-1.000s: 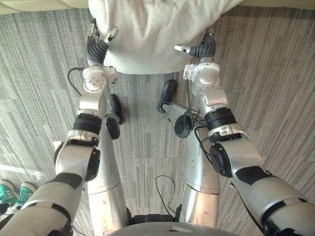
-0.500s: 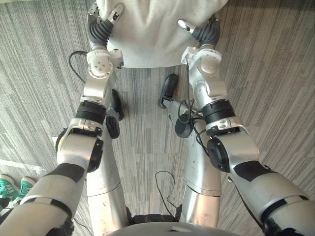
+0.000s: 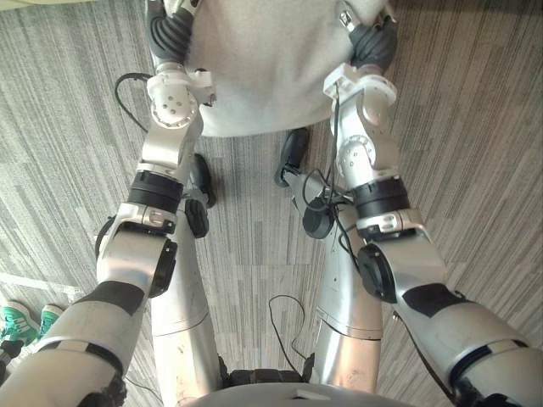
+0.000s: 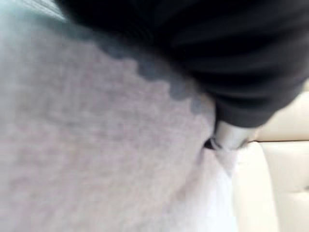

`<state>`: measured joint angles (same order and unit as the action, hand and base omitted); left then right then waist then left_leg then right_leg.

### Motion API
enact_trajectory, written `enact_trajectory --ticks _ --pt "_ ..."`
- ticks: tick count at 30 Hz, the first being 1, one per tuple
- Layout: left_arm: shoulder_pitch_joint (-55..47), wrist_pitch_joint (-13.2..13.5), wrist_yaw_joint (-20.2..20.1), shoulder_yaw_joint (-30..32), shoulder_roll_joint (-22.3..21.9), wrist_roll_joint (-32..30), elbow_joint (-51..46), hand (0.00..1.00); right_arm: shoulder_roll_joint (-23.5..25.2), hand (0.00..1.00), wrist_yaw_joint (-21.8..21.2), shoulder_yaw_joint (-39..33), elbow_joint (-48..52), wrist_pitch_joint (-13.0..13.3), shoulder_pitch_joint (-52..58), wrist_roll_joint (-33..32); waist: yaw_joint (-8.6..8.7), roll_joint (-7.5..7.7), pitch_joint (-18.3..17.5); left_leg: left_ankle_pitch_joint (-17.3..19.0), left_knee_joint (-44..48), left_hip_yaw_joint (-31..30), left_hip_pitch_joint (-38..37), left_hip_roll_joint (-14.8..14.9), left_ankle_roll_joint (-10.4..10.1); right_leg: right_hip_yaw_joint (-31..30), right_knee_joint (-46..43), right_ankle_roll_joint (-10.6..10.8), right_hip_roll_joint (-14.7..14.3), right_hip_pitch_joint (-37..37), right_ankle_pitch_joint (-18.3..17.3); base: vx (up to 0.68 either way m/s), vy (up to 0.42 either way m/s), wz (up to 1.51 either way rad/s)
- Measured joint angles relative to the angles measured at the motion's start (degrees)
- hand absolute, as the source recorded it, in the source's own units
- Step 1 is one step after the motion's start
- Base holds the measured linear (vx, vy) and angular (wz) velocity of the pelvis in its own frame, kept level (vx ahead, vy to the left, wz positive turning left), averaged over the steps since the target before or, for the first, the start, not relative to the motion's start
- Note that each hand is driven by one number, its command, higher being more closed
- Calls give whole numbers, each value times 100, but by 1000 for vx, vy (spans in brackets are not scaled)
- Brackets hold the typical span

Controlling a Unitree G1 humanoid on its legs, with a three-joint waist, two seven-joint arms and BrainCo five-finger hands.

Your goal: Pick up cushions and gather them together orderly.

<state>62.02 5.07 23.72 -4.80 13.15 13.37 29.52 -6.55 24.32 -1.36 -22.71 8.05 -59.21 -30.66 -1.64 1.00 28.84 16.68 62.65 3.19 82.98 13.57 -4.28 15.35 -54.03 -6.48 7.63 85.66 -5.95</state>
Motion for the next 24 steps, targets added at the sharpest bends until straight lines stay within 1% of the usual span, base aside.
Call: enact_trajectory --ticks 2,4,6,8,9,10,11,12,13,14,16,17,18,19,21,23,24 --pt "-287 7 8 -4 -47 -3 -434 100 199 100 -20 0 353 166 296 -104 13 -8 -4 -35 -162 7 -286 0 -5 9 192 78 -41 -307 -1 0 0 0" --pt "-447 14 8 -12 -89 -13 -661 100 305 100 -45 0 598 240 483 -118 13 -8 -4 -88 -326 13 -485 0 8 23 364 132 -79 -517 37 -9 -13 2" --pt "-797 67 8 -41 -163 -15 -954 100 461 100 -147 7 904 376 806 -125 34 -9 -5 -180 -653 57 -923 -6 -1 63 647 173 -106 -954 80 -1 -31 9" --pt "-1085 82 8 -32 -268 -8 -1207 100 527 100 -213 19 1151 418 1033 -125 33 -9 -5 -230 -849 99 -1245 -14 -31 90 803 152 -111 -1253 98 34 -28 6" --pt "-1308 124 8 -33 -352 0 -1364 100 564 100 -259 43 1316 436 1204 -117 29 -9 -5 -259 -1004 137 -1511 -17 -44 99 940 125 -129 -1504 116 62 -35 1" --pt "-1627 188 7 -36 -494 40 -1590 100 600 100 -323 87 1474 478 1402 -104 31 -12 -6 -270 -1214 183 -1956 -25 -62 124 1087 41 -149 -1921 178 57 -29 1" --pt "-1765 189 8 -43 -581 62 -1696 100 616 100 -323 91 1562 479 1495 -102 32 -12 -6 -273 -1317 208 -2172 -43 -67 119 1151 42 -152 -2115 176 72 -36 4" --pt "-2092 290 6 -79 -786 121 -1884 100 624 100 -371 155 1697 558 1730 -82 35 -23 -167 -282 -1514 244 -2459 -71 -71 111 1291 69 -156 -2371 160 52 -24 7" --pt "-2226 326 6 -107 -847 128 -1958 100 623 100 -399 190 1764 592 1842 -68 39 -31 -292 -284 -1564 250 -2487 -82 -72 111 1325 75 -155 -2390 156 76 -24 5" --pt "-2626 445 6 -199 -963 165 -2297 100 612 100 -493 312 2052 713 2153 -36 41 -43 -459 -287 -1714 300 -2806 -99 -79 109 1430 95 -156 -2680 144 94 -18 2" --pt "-3113 551 -26 -291 -1030 214 -2588 100 609 100 -661 518 2356 806 2676 139 52 -44 -516 -288 -2056 343 -3593 -135 -83 117 1715 135 -179 -3440 121 115 -12 3" --pt "-3259 565 -33 -307 -1036 215 -2649 100 610 100 -700 580 2437 811 2852 175 61 -45 -594 -288 -2124 349 -3724 -146 -83 122 1769 151 -181 -3558 110 87 2 7" --pt "-3589 611 -58 -356 -1029 214 -2823 100 607 100 -814 728 2627 834 3233 204 69 -46 -717 -288 -2289 375 -4049 -184 -84 117 1903 203 -180 -3857 80 85 7 5" --pt "-3913 635 -73 -390 -1023 212 -3011 100 607 100 -925 843 2718 854 3554 261 70 -47 -761 -288 -2427 434 -4396 -207 -83 108 2015 224 -183 -4180 67 109 15 2" --pt "-4414 651 -169 -446 -1022 208 -3242 100 601 100 -1042 970 2811 816 4049 380 47 -52 -896 -288 -2660 491 -4852 -229 -83 92 2205 265 -202 -4596 57 100 22 -3" --pt "-5195 653 -346 -460 -1015 209 -3490 100 558 100 -1170 1252 2864 704 4849 429 24 -49 -1173 -288 -2990 618 -5508 -267 -83 61 2460 312 -238 -5180 46 131 36 -7" --pt "-5323 653 -369 -460 -1013 210 -3535 100 555 100 -1193 1282 2865 664 4964 473 20 -53 -1213 -288 -3043 639 -5620 -267 -83 44 2513 325 -255 -5281 50 154 41 -14"
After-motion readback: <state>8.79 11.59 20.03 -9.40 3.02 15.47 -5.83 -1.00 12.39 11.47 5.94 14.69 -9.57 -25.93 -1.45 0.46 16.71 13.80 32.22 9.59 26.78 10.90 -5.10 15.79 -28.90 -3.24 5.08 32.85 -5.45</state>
